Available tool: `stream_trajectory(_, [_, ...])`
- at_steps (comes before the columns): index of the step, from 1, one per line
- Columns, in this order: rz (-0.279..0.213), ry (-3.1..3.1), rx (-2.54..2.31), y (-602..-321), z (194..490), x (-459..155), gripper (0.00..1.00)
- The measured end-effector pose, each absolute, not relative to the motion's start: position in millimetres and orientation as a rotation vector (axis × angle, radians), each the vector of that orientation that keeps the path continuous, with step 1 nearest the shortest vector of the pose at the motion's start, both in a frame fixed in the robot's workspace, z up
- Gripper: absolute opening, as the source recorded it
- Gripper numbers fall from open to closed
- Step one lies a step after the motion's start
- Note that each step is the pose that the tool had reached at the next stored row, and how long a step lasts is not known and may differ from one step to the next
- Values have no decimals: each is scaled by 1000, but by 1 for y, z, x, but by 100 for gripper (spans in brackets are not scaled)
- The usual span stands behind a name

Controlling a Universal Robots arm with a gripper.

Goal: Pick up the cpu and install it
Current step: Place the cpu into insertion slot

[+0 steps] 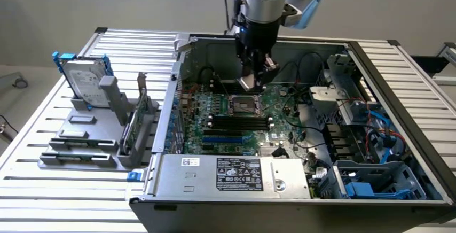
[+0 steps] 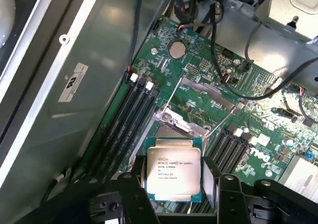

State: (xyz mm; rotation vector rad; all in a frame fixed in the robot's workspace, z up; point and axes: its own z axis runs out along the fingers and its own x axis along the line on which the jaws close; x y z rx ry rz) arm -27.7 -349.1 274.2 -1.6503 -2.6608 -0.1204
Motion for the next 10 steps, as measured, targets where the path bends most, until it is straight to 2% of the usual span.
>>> stream_trajectory(10, [-116, -2516, -1866, -349, 267, -28, 55])
